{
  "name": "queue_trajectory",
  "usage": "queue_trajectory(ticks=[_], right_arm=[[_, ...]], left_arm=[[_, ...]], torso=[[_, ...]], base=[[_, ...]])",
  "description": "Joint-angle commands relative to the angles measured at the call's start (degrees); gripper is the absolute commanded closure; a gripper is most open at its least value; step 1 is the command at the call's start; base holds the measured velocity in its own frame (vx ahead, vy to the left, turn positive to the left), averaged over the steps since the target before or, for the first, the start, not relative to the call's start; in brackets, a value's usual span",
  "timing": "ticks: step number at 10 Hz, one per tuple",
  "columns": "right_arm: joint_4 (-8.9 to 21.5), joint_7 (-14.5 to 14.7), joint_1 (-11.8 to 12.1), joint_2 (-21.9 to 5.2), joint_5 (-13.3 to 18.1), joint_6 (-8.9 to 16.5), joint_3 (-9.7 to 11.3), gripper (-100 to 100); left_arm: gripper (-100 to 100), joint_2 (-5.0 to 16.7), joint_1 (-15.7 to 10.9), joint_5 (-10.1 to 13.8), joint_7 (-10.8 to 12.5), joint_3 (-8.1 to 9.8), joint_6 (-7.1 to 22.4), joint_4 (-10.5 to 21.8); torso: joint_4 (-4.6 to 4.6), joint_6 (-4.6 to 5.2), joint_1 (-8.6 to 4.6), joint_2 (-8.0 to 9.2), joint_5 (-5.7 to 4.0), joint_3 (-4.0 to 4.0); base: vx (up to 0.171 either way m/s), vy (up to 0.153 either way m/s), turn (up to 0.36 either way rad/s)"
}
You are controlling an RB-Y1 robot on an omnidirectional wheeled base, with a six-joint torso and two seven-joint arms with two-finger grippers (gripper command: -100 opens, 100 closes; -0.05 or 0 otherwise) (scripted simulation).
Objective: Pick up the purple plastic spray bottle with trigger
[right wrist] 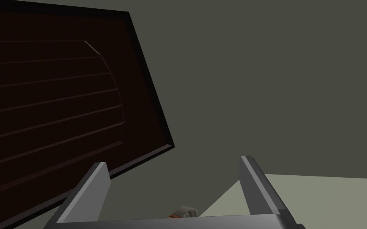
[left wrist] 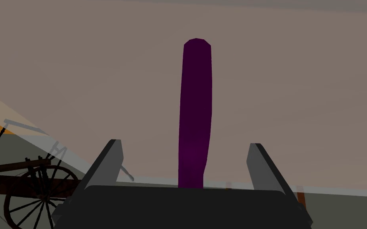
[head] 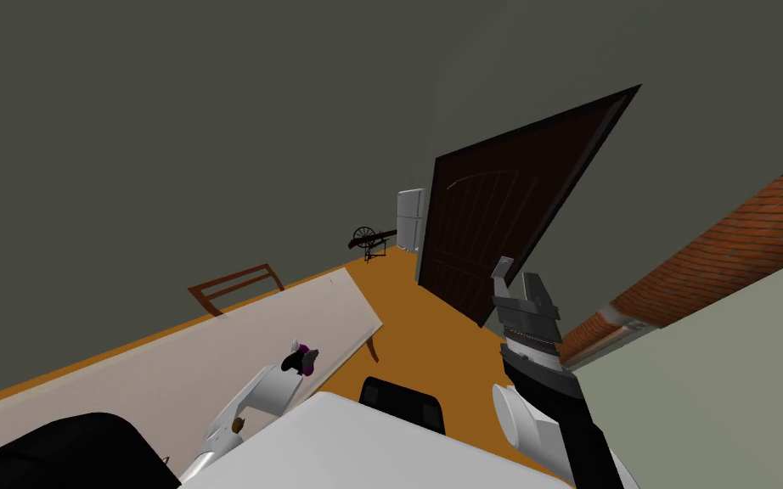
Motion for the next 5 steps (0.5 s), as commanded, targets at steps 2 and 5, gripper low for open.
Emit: queue_trajectory(ticks=[2, 5], right_arm=[[0.00, 0.00, 0.00, 0.00, 0.00, 0.00, 0.00, 0], [0.00, 0.00, 0.00, 0.00, 0.00, 0.00, 0.00, 0]], left_arm=[[-100, -0.43, -1.99, -0.81, 1.10, 0.29, -0.35, 2.75], [-100, -1.03, -4.67, -1.90, 2.51, 0.69, -0.78, 6.41]], torso=[[0.01, -0.01, -0.02, 0.04, -0.01, 0.03], [0.02, -0.01, -0.04, 0.08, -0.01, 0.05]], base=[[-0.032, -0.017, -0.106], [-0.047, -0.020, -0.133]])
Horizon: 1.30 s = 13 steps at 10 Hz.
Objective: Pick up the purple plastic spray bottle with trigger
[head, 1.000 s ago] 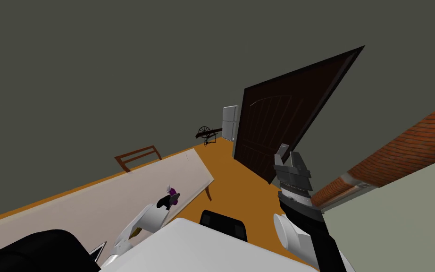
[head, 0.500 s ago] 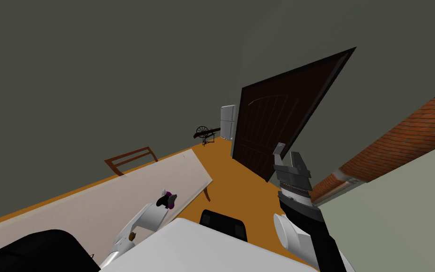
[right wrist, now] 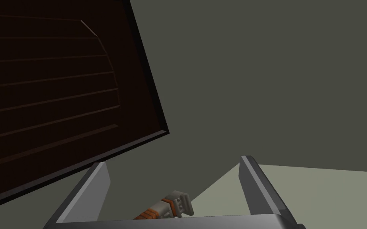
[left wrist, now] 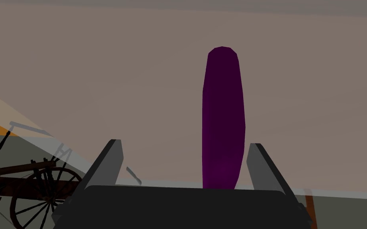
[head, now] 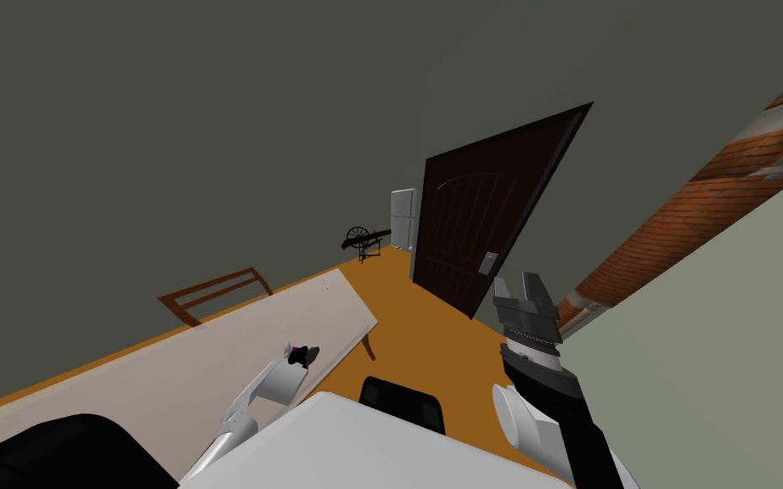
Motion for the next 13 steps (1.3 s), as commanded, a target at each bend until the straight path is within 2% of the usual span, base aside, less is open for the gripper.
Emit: queue_trajectory(ticks=[1, 10, 13], right_arm=[[0.00, 0.00, 0.00, 0.00, 0.00, 0.00, 0.00, 0], [0.00, 0.00, 0.01, 0.00, 0.00, 0.00, -0.01, 0], [0.00, 0.00, 0.01, 0.00, 0.00, 0.00, -0.01, 0]], left_arm=[[-100, -0.34, -1.06, -0.57, 0.66, 0.15, -0.23, 1.54], [-100, -0.34, -1.06, -0.57, 0.66, 0.15, -0.23, 1.54], [-100, -0.56, -2.30, -1.46, 1.66, -0.08, -2.88, 5.40]], torso=[[0.00, 0.00, 0.00, 0.00, 0.00, 0.00], [-0.04, 0.01, 0.09, -0.22, 0.06, -0.12], [-0.04, 0.01, 0.09, -0.22, 0.06, -0.12]], base=[[-0.020, -0.007, -0.051], [0.000, 0.000, 0.000], [0.000, 0.000, 0.000]])
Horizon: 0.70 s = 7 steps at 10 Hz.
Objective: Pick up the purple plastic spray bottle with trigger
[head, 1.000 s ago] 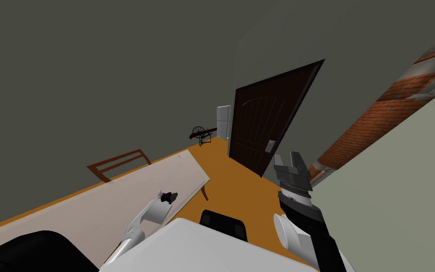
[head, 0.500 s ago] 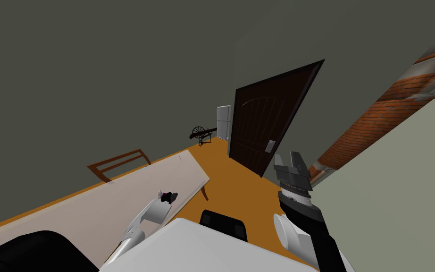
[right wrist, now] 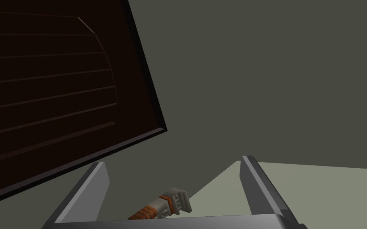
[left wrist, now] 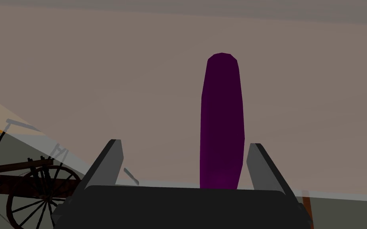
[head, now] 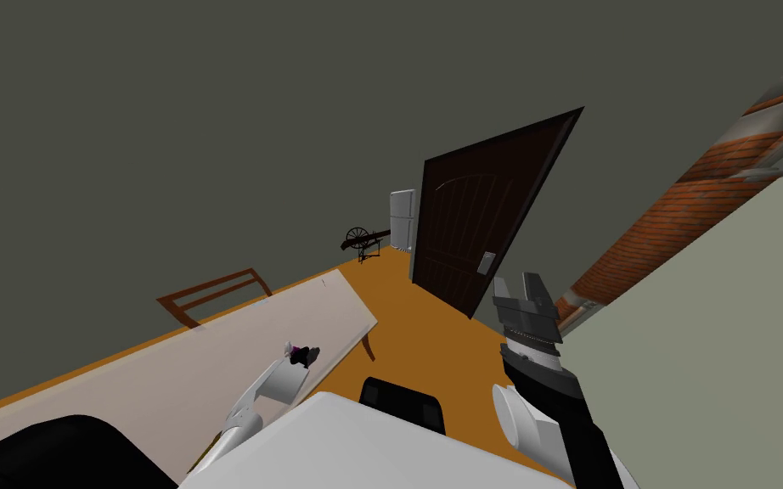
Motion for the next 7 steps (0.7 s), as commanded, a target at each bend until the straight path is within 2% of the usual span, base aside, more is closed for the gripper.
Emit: queue_trajectory(ticks=[1, 2, 3, 4, 7], right_arm=[[0.00, 0.00, 0.00, 0.00, 0.00, 0.00, 0.00, 0], [0.00, 0.00, 0.00, 0.00, 0.00, 0.00, 0.00, 0], [0.00, 0.00, 0.00, 0.00, 0.00, 0.00, 0.00, 0], [0.00, 0.00, 0.00, 0.00, 0.00, 0.00, 0.00, 0], [0.00, 0.00, 0.00, 0.00, 0.00, 0.00, 0.00, 0]], left_arm=[[-100, -0.19, -0.72, -0.57, 0.59, -0.14, -1.47, 2.08], [-100, -0.26, -1.13, -0.86, 0.93, -0.22, -2.36, 3.37], [-100, -0.19, -0.84, -0.64, 0.68, -0.16, -1.78, 2.59], [100, -0.18, -0.86, -0.65, 0.74, -0.17, -1.98, 2.73], [100, -0.17, -0.83, -0.67, 0.70, -0.19, -1.91, 2.75]], torso=[[0.00, 0.00, 0.00, 0.00, 0.00, 0.00], [0.00, 0.00, 0.00, 0.00, 0.00, 0.00], [0.00, 0.00, 0.00, 0.00, 0.00, 0.00], [0.00, 0.00, 0.00, 0.00, 0.00, 0.00], [0.03, -0.01, -0.02, 0.00, 0.00, 0.02]], base=[[0.000, 0.000, 0.000], [0.000, 0.000, 0.000], [0.000, 0.000, 0.000], [-0.003, 0.003, 0.017], [0.001, -0.001, -0.005]])
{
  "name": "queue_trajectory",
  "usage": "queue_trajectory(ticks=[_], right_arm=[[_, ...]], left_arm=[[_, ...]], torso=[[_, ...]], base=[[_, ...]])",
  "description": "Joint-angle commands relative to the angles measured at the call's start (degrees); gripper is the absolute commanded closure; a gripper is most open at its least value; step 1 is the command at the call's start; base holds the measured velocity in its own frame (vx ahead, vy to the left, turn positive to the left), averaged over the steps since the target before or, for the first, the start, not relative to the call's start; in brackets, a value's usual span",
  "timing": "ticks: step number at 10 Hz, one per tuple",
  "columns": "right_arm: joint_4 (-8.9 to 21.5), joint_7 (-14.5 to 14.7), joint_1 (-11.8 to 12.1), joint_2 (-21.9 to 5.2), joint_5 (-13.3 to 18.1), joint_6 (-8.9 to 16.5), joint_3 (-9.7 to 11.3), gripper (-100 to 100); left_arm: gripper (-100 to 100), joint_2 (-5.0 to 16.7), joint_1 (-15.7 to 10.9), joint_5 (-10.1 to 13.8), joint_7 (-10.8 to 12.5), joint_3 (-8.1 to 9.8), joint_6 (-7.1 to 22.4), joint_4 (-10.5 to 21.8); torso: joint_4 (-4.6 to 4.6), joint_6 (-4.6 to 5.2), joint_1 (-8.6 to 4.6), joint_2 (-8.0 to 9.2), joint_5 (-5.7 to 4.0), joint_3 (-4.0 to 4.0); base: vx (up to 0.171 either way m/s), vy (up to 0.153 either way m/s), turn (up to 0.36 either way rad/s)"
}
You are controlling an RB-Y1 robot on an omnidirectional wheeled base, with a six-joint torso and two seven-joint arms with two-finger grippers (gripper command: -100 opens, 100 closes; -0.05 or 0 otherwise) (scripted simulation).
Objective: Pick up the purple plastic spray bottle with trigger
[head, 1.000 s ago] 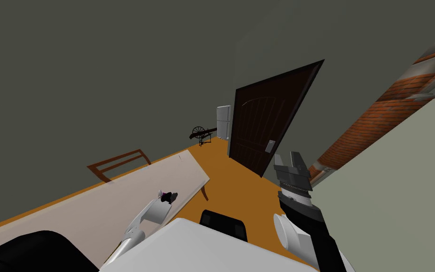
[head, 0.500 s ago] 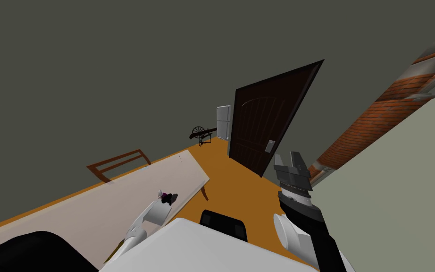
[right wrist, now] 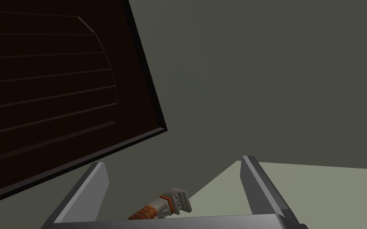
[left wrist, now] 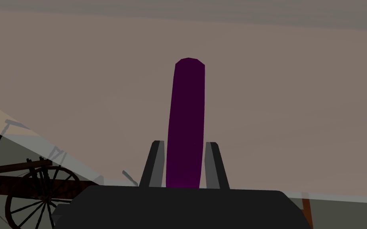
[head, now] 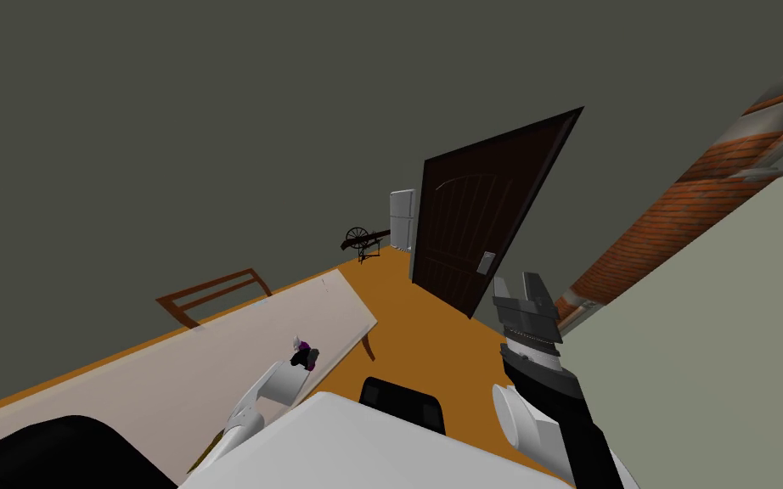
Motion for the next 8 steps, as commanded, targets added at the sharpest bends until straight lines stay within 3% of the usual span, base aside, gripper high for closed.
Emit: queue_trajectory(ticks=[1, 2, 3, 6, 7, 8], right_arm=[[0.00, 0.00, 0.00, 0.00, 0.00, 0.00, 0.00, 0], [0.00, 0.00, 0.00, 0.00, 0.00, 0.00, 0.00, 0], [0.00, 0.00, 0.00, 0.00, 0.00, 0.00, 0.00, 0], [0.00, 0.00, 0.00, 0.00, 0.00, 0.00, 0.00, 0], [0.00, 0.00, 0.00, 0.00, 0.00, 0.00, 0.00, 0], [0.00, 0.00, 0.00, 0.00, 0.00, 0.00, 0.00, 0]], left_arm=[[100, 0.00, 0.00, 0.00, 0.00, 0.00, 0.00, 0.00], [0, 0.00, 0.00, 0.00, 0.00, 0.00, -0.01, 0.00], [100, 0.06, 0.53, 0.39, -0.43, 0.12, 1.33, -1.95], [100, 0.24, 1.57, 1.13, -1.27, 0.31, 3.54, -5.17], [100, 0.19, 1.30, 0.96, -1.02, 0.26, 2.91, -4.38], [0, 0.20, 1.33, 0.99, -1.09, 0.27, 3.12, -4.55]], torso=[[0.00, 0.00, 0.00, 0.00, 0.00, 0.00], [0.00, 0.00, 0.00, 0.01, 0.00, 0.00], [0.00, 0.00, 0.00, 0.01, 0.00, 0.00], [0.01, 0.00, -0.03, 0.02, -0.03, 0.02], [0.02, 0.00, -0.04, 0.03, -0.04, 0.02], [0.00, 0.00, -0.03, 0.02, -0.03, 0.01]], base=[[0.000, 0.000, 0.000], [0.000, 0.000, 0.000], [0.000, 0.000, 0.000], [0.000, 0.000, 0.000], [0.000, 0.000, 0.000], [0.000, 0.000, 0.000]])
